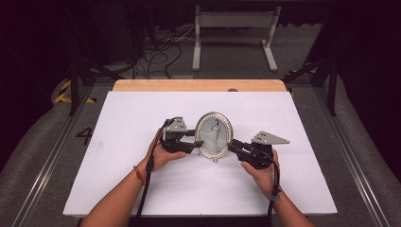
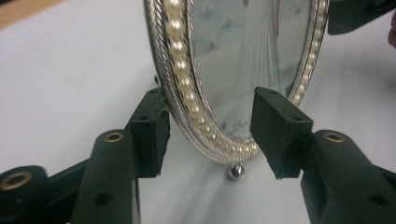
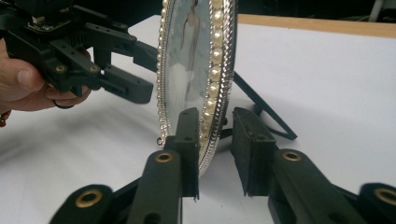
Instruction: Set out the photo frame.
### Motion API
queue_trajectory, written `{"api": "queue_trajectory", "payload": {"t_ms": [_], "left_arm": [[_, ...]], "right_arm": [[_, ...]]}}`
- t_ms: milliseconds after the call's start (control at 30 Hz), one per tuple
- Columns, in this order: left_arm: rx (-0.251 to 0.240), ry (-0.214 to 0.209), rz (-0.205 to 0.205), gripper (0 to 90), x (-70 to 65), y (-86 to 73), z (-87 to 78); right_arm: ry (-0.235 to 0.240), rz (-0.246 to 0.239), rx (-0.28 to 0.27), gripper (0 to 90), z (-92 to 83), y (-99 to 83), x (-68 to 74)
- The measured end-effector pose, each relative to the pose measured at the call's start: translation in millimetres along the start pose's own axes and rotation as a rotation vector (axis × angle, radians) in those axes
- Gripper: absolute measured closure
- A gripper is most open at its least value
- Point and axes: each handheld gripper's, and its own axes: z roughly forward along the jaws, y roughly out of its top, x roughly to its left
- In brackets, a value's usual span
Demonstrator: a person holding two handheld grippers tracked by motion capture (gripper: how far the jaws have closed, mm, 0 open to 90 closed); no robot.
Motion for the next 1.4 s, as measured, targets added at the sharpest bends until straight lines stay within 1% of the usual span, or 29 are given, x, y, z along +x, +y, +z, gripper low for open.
{"api": "queue_trajectory", "payload": {"t_ms": [33,67,100,133,200,233,267,300,433,467,533,567,633,667,833,867,967,1033,1067,1100,1133,1167,1200,1267,1333,1367,1400], "left_arm": [[-0.005,0.006,0.002,51.0,-0.1,0.6,0.0],[-0.004,0.015,0.005,52.9,-0.6,0.7,0.1],[-0.001,0.026,0.013,56.1,-0.8,0.7,0.0],[0.003,0.034,0.01,58.9,-0.4,0.4,-0.6],[0.01,0.055,0.015,64.4,0.7,-0.3,-2.1],[0.012,0.049,0.016,67.7,1.4,-0.8,-3.9],[0.019,0.048,0.019,68.7,1.1,-1.1,-5.3],[0.028,0.052,0.026,69.2,0.5,-0.8,-6.6],[0.042,0.061,0.032,68.9,-2.0,0.0,-8.1],[0.056,0.075,0.045,68.9,-4.4,0.7,-8.8],[0.064,0.078,0.051,68.6,-6.3,1.0,-9.7],[0.061,0.072,0.047,68.8,-7.3,0.2,-10.5],[0.058,0.073,0.048,69.1,-8.3,-0.6,-10.9],[0.055,0.077,0.04,69.1,-10.1,-1.6,-11.3],[0.052,0.096,0.027,69.3,-15.4,-4.4,-14.0],[0.049,0.098,0.023,69.3,-15.9,-5.3,-14.3],[0.05,0.109,0.029,69.2,-17.6,-5.6,-14.4],[0.053,0.12,0.036,68.7,-18.9,-5.0,-13.9],[0.052,0.127,0.032,68.6,-19.8,-4.9,-13.7],[0.054,0.141,0.042,68.4,-21.8,-4.7,-13.8],[0.051,0.151,0.051,68.0,-23.3,-4.2,-14.8],[0.042,0.152,0.052,67.6,-23.6,-3.8,-15.9],[0.021,0.153,0.049,67.0,-23.4,-3.0,-19.9],[0.004,0.155,0.037,66.9,-22.4,-3.4,-24.2],[0.001,0.15,0.03,66.3,-20.3,-4.7,-26.1],[0.001,0.15,0.03,65.8,-20.3,-4.7,-26.1],[-0.007,0.139,0.018,65.8,-19.4,-5.5,-25.6]], "right_arm": [[-0.004,-0.002,-0.003,78.3,-1.7,0.2,0.1],[0.002,-0.005,-0.008,80.1,-2.6,0.4,0.2],[-0.004,-0.007,-0.008,80.8,-2.5,0.5,1.0],[-0.01,-0.011,-0.005,81.1,-1.6,0.7,1.5],[-0.002,-0.009,-0.01,80.3,1.0,0.6,1.7],[-0.004,-0.01,-0.009,79.8,2.1,1.0,2.3],[-0.011,-0.018,-0.006,79.5,3.5,1.9,3.4],[-0.014,-0.016,-0.007,79.5,4.4,2.5,3.9],[-0.016,-0.02,-0.006,79.3,6.4,3.8,2.0],[-0.015,-0.017,-0.005,79.3,6.6,4.1,1.8],[-0.024,-0.017,-0.006,79.1,7.8,5.2,1.2],[-0.024,-0.01,-0.007,79.0,8.4,5.6,0.1],[-0.024,-0.002,-0.009,79.0,9.1,5.8,-1.8],[-0.023,0.003,-0.011,79.0,9.6,5.7,-2.9],[-0.028,0.006,-0.011,78.6,12.5,7.0,-3.1],[-0.034,0.001,-0.013,78.6,13.3,7.1,-2.8],[-0.037,-0.012,-0.017,78.4,14.1,7.1,-1.5],[-0.041,-0.016,-0.011,78.3,13.8,7.8,-1.8],[-0.043,-0.017,-0.007,78.1,13.6,8.2,-1.7],[-0.048,-0.023,0.001,77.6,13.2,9.3,-0.3],[-0.06,-0.046,0.011,77.1,12.7,10.5,1.3],[-0.068,-0.064,0.016,77.0,12.1,11.3,2.8],[-0.071,-0.085,0.02,75.8,10.6,11.4,3.9],[-0.08,-0.084,0.024,73.6,7.8,10.5,3.9],[-0.079,-0.087,0.025,73.3,3.7,7.3,1.6],[-0.076,-0.077,0.027,73.5,2.4,4.9,0.2],[-0.076,-0.077,0.027,73.5,2.4,4.9,0.2]]}}
